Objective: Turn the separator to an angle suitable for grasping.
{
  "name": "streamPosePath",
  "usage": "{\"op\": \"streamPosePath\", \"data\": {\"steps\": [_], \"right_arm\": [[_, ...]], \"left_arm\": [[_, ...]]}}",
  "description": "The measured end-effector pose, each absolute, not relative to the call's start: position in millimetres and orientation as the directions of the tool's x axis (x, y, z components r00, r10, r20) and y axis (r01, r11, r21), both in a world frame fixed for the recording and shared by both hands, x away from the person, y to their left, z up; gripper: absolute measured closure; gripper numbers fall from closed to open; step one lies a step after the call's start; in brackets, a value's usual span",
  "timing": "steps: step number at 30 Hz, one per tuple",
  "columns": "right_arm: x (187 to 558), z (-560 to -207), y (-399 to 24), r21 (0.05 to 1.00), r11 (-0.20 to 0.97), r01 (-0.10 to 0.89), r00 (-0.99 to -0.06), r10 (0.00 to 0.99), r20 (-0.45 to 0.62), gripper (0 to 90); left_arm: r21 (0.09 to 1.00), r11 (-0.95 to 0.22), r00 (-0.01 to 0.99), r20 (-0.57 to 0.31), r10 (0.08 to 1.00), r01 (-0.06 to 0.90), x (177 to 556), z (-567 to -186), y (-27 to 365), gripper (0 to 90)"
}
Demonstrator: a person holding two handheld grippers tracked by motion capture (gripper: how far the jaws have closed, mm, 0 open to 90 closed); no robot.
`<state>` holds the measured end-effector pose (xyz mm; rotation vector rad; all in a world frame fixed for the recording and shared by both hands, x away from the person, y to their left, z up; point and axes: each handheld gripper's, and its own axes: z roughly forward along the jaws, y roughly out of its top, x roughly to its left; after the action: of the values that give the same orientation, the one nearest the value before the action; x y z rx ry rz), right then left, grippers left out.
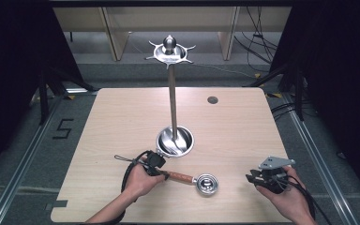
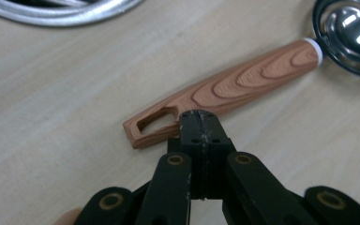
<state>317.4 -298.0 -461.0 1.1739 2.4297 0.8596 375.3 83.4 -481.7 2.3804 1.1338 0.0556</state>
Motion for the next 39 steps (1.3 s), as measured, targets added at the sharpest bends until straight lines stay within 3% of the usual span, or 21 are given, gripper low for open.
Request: {"op": "streamPosePath", "data": {"steps": [16,22,32,33,39], "right_arm": [[318,-463,-299,0.638,0.483,0.6,-0.613,0.79,-0.02,68.9],[318,-463,-300,0.638,0.483,0.6,-0.621,0.784,-0.01,67.1],[318,-462,-297,0.641,0.511,0.573,-0.669,0.744,0.004,62.4],[316,-462,-289,0.66,0.488,0.571,-0.659,0.752,0.014,62.4],[322,-447,-269,0.649,0.554,0.522,-0.716,0.698,-0.02,66.8]], "left_arm": [[0.493,-0.497,0.633,-0.151,0.759,0.714,398,-486,66,88.9],[0.515,-0.491,0.639,-0.153,0.754,0.703,390,-479,81,86.1],[0.599,-0.377,0.566,-0.159,0.809,0.706,341,-468,149,66.7],[0.616,-0.344,0.541,-0.162,0.825,0.709,332,-471,158,60.4],[0.634,-0.297,0.515,-0.189,0.836,0.714,310,-469,175,47.4]]}}
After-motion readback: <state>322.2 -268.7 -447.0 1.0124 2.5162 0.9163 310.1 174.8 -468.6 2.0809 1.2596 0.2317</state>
